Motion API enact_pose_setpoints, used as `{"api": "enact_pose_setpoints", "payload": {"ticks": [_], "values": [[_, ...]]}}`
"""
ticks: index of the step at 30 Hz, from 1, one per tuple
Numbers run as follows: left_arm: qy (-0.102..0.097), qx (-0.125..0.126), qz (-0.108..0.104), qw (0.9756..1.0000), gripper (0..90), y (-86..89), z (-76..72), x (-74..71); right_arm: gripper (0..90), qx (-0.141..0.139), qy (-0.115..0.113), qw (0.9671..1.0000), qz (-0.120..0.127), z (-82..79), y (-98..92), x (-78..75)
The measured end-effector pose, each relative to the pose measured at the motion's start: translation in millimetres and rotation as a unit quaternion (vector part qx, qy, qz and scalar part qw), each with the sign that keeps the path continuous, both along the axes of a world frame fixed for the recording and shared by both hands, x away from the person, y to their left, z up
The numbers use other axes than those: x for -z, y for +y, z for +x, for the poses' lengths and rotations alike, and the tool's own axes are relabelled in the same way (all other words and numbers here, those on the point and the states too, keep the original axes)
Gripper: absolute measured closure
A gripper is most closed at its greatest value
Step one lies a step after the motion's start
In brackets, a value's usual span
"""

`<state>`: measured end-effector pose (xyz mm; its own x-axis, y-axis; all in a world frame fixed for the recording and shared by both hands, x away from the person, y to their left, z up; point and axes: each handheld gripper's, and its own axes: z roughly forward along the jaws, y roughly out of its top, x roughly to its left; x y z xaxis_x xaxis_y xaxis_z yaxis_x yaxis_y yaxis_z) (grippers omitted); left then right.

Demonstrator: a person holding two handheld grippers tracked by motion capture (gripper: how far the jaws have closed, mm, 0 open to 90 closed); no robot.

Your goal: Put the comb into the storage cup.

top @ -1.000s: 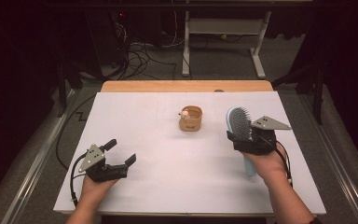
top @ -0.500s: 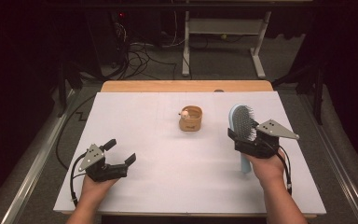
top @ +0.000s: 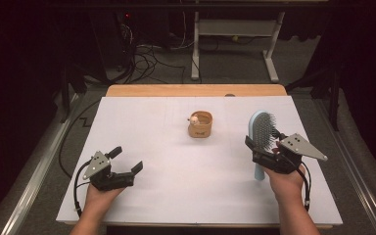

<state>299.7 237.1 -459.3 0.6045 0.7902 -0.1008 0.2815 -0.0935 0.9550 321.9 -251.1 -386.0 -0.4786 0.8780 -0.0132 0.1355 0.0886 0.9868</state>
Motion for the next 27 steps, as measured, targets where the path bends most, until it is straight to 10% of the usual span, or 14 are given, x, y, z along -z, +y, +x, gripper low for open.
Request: {"api": "enact_pose_setpoints", "payload": {"ticks": [19, 27], "values": [[-0.007, 0.008, 0.024, 0.9997, 1.9, -22.5, 14.0, -22.9, 20.3, 0.007, -0.008, 0.9998, -0.014, -7.7, -8.8, -0.5], [0.001, 0.009, -0.005, 0.9999, 1.1, -32.7, 30.7, -31.7, 20.3, 0.009, -0.012, 0.9998, -0.016, -9.0, -8.0, -1.4]]}}
